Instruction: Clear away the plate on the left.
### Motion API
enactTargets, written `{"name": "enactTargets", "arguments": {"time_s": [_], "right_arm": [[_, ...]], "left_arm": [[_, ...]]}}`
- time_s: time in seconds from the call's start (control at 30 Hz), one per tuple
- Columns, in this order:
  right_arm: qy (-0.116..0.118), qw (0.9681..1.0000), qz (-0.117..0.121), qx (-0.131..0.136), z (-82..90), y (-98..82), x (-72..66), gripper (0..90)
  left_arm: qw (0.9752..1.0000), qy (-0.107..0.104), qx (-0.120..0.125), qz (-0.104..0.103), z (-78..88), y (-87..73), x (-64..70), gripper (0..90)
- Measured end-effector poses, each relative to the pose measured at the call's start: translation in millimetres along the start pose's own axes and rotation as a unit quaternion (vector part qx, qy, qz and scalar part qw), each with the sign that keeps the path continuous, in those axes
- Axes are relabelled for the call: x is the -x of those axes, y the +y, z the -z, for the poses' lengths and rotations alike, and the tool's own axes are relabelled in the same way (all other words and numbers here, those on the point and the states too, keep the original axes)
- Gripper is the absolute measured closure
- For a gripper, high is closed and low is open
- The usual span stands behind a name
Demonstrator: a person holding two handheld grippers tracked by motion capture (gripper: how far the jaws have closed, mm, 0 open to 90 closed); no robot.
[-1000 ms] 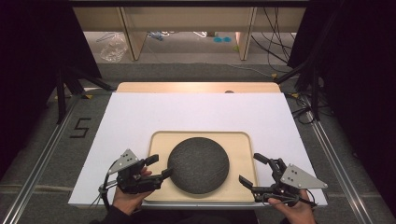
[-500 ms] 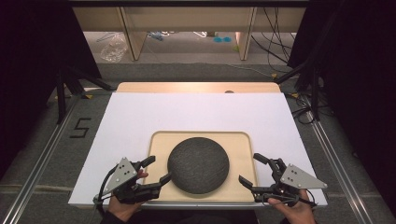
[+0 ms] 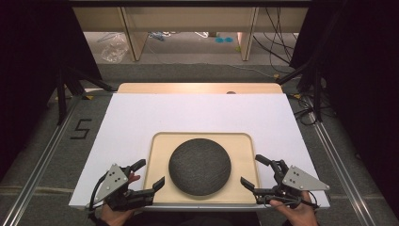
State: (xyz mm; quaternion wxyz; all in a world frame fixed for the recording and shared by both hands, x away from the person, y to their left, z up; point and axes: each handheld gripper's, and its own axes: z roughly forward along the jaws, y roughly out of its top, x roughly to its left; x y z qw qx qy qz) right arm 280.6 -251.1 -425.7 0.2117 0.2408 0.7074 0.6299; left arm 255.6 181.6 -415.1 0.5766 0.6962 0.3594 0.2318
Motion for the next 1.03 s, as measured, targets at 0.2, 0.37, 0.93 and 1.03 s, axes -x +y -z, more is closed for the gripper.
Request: {"name": "enactTargets", "arguments": {"time_s": [0.2,0.37,0.93,1.03], "right_arm": [[-0.001,1.0000,0.005,0.002,-0.5,-0.4,0.6,15.9],[0.001,1.0000,0.003,0.000,-0.1,-0.3,0.2,15.9],[-0.004,1.0000,0.007,0.002,-0.4,-0.7,0.8,15.8],[-0.002,1.0000,0.006,0.002,-0.4,-0.5,0.4,15.9]], "left_arm": [[1.0000,-0.004,-0.001,-0.001,5.7,-2.9,2.8,14.2],[1.0000,0.003,-0.005,0.002,11.4,-4.7,3.5,14.1],[0.9999,0.009,-0.002,0.004,17.1,-7.9,3.9,14.1],[0.9999,0.012,-0.001,0.009,17.4,-7.6,2.0,14.1]]}}
